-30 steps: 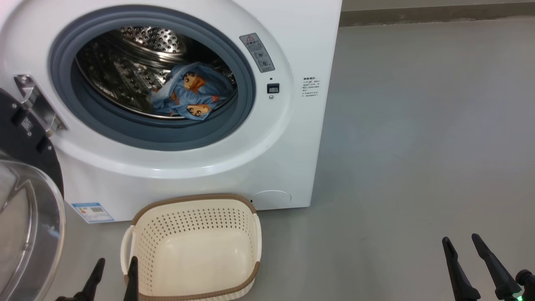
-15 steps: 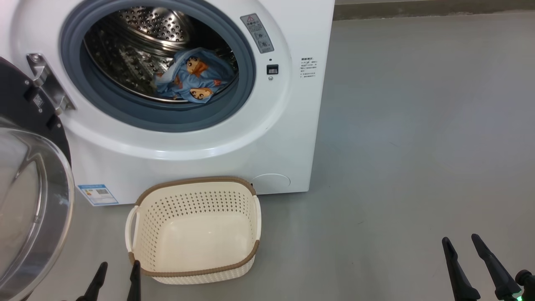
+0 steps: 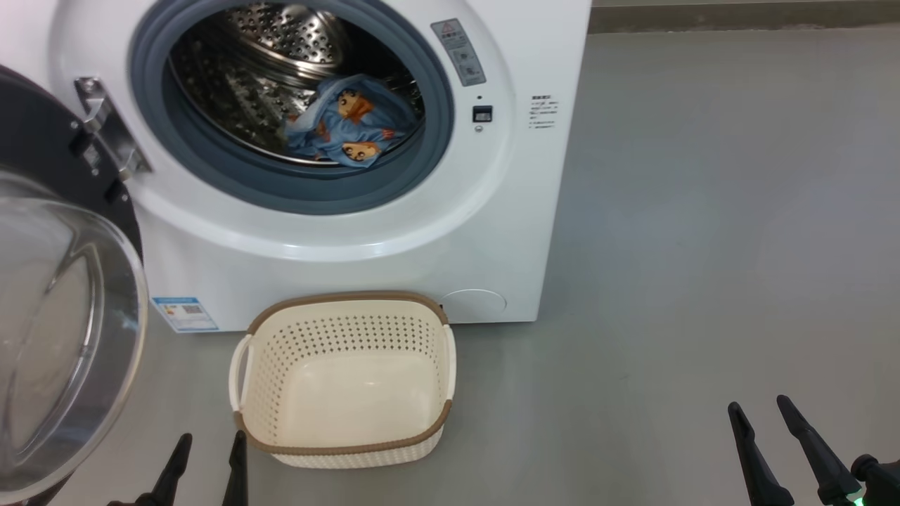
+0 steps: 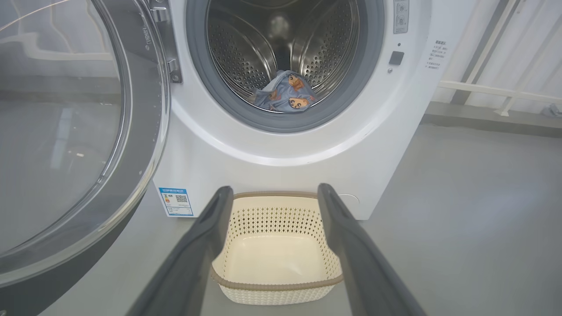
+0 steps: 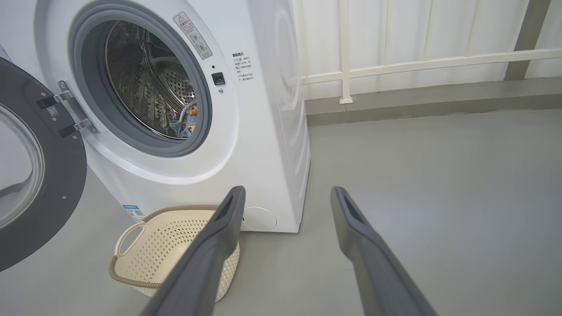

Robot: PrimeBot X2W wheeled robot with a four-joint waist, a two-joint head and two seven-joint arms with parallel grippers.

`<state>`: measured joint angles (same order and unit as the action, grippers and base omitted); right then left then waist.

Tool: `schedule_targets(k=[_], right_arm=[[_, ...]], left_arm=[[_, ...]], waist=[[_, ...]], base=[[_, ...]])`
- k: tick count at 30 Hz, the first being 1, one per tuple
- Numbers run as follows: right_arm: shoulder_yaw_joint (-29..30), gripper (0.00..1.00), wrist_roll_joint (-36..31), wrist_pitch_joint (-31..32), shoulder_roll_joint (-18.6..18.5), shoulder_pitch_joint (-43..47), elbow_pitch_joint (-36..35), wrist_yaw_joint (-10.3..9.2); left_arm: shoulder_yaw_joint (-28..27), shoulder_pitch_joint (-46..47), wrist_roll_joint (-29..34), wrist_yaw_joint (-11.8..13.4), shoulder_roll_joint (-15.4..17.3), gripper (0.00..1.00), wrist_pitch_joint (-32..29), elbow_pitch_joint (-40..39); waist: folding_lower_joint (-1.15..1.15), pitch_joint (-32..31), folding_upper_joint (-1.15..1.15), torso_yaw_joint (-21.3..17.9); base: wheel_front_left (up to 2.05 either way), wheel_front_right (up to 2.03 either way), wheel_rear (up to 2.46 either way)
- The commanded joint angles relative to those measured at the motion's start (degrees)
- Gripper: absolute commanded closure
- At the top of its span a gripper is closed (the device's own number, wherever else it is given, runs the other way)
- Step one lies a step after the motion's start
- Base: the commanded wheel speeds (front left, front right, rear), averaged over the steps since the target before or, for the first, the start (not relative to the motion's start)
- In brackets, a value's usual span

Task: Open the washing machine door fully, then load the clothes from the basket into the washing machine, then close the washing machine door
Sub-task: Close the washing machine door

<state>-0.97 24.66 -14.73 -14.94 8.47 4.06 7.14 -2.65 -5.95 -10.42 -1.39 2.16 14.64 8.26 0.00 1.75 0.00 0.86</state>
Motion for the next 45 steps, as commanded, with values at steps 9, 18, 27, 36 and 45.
schedule_targets(k=[9, 18, 27, 36, 45], right_arm=[[-3.71, 0.0, -0.28, -0.27, -2.4, -2.19, -1.4, 0.35], [-6.56, 0.0, 0.18, -0.27, -3.76, -3.36, -0.91, 0.35], [-7.96, 0.0, 0.49, -0.27, -4.87, -3.24, -0.6, 0.35], [-11.34, 0.0, 1.07, -0.27, -5.98, -5.77, 0.0, 0.35], [-14.98, 0.0, 2.07, -0.27, -7.14, -9.36, 1.36, 0.35]], left_arm=[[0.32, 1.09, -3.27, 3.41, 0.72, 0.0, 0.36, -2.37], [2.51, 0.16, -5.4, 5.34, 0.72, 0.0, 0.36, -2.77], [5.26, -0.52, -6.92, 6.58, 0.72, 0.0, 0.36, -2.76], [5.7, -1.53, -8.35, 8.15, 0.72, 0.0, 0.36, -4.66], [5.78, -2.98, -9.54, 10.24, 0.72, 0.0, 0.36, -7.23]], waist=[[0.0, 1.25, 0.0, 7.68], [0.0, 1.65, 0.0, 16.71], [0.0, 1.54, 0.0, 25.42], [0.0, 2.84, 0.0, 28.38], [0.0, 3.63, 0.0, 29.11]], base=[[0.0, 0.0, 0.0], [0.0, 0.0, 0.0], [0.0, 0.0, 0.0], [0.0, 0.0, 0.0], [0.0, 0.0, 0.0]])
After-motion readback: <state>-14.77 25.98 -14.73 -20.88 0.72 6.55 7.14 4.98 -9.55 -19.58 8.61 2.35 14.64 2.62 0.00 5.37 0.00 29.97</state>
